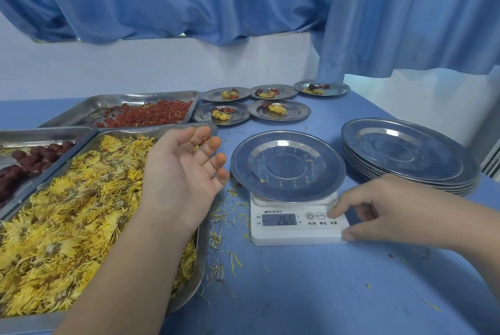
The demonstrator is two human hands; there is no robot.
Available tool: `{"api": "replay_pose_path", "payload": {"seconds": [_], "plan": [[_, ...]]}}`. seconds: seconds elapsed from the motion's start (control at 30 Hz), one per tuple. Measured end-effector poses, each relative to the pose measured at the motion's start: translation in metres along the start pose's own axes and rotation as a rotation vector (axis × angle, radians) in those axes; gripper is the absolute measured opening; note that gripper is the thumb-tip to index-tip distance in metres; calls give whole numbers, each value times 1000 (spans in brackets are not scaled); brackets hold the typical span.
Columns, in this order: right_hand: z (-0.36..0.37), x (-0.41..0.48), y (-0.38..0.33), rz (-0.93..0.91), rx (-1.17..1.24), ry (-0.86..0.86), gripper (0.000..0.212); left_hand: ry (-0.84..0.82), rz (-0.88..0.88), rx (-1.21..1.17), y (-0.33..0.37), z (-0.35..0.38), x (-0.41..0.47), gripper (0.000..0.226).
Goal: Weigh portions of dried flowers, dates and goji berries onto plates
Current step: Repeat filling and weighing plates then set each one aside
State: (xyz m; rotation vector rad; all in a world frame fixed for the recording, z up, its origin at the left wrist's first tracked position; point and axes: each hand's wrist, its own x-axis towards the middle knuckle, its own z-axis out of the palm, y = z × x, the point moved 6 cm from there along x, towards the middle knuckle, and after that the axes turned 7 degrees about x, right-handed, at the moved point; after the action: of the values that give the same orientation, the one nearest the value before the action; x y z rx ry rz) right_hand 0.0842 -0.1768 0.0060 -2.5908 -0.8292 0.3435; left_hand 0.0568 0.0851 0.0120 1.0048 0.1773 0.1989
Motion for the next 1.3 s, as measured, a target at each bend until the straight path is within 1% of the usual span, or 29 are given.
{"api": "replay_pose_path", "payload": {"seconds": [0.2, 0.47, 0.6, 0.67, 0.73, 0.8, 0.87, 0.97, 1.0, 1.07, 1.13, 1.23, 1.3], "plan": [[1, 1, 2, 69, 150, 9, 29, -1, -5, 1, 0, 0, 0, 17], [5, 2, 0, 103, 40, -16, 34, -6, 0, 1, 0, 2, -2, 17], [4, 5, 2, 84, 82, 15, 30, -10, 1, 2, 0, 3, -2, 18], [3, 6, 6, 57, 142, 28, 26, -15, 2, 6, 0, 4, -2, 18], [3, 4, 12, 31, 244, -12, 28, -16, 3, 15, 0, 4, -3, 18], [2, 0, 14, 0, 323, -81, 36, -17, 6, 26, 0, 5, -4, 18], [1, 0, 17, -31, 325, -89, 37, -22, 5, 30, 0, 6, -5, 18], [-1, 5, 9, -92, 265, 15, 16, -27, 18, 50, 2, 8, -6, 17], [-2, 6, 4, -111, 244, 57, 15, -28, 32, 70, 2, 9, -6, 17], [-7, 9, -6, -129, 199, 172, 31, -23, 86, 135, 4, 11, -6, 16], [-17, 13, -15, -116, 223, 327, 41, -25, 140, 207, 6, 14, -6, 16], [-35, 21, -31, -120, 228, 576, 49, -49, 167, 279, 5, 19, -8, 16], [-42, 26, -37, -119, 241, 732, 50, -105, 163, 273, 4, 23, -10, 18]]}}
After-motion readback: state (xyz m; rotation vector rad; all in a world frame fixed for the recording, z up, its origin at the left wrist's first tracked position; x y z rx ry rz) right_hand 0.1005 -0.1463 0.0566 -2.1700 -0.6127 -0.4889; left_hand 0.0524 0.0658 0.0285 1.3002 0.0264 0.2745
